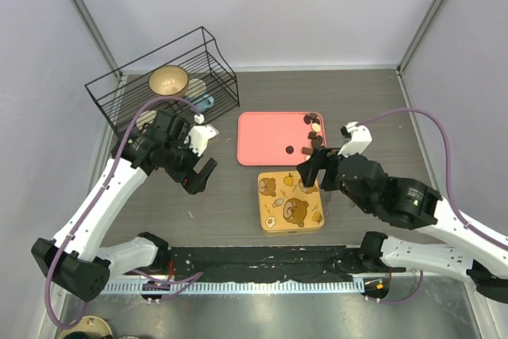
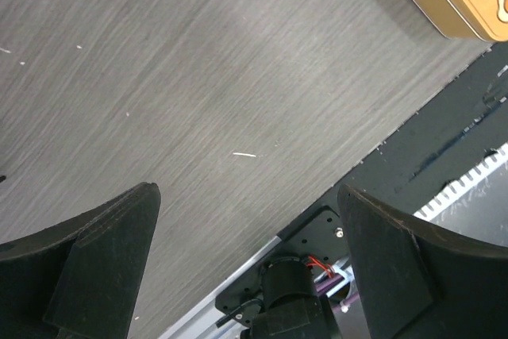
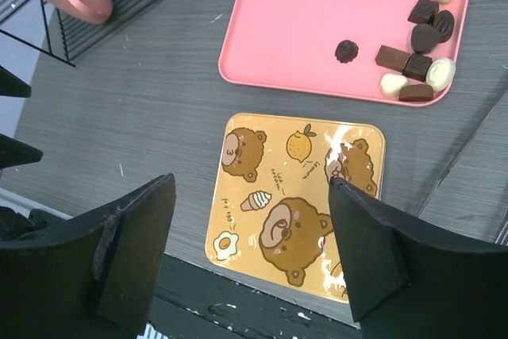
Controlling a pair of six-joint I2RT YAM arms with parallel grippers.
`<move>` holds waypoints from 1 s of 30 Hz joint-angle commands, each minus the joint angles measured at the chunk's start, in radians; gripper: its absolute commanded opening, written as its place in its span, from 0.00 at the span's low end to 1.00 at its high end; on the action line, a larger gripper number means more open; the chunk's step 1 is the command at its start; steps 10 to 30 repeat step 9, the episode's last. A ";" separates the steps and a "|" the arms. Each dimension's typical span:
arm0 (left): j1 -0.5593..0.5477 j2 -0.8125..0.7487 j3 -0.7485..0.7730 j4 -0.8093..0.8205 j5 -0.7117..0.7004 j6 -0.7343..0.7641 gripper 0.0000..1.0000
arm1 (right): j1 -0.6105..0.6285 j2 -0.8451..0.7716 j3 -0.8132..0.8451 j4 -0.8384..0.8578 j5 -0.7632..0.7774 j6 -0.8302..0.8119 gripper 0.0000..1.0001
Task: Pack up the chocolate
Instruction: Reset both arms
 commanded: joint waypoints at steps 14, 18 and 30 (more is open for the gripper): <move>-0.006 0.015 0.036 0.066 -0.056 -0.046 1.00 | -0.001 0.048 0.056 -0.065 0.064 0.053 0.92; -0.006 0.015 0.036 0.066 -0.056 -0.046 1.00 | -0.001 0.048 0.056 -0.065 0.064 0.053 0.92; -0.006 0.015 0.036 0.066 -0.056 -0.046 1.00 | -0.001 0.048 0.056 -0.065 0.064 0.053 0.92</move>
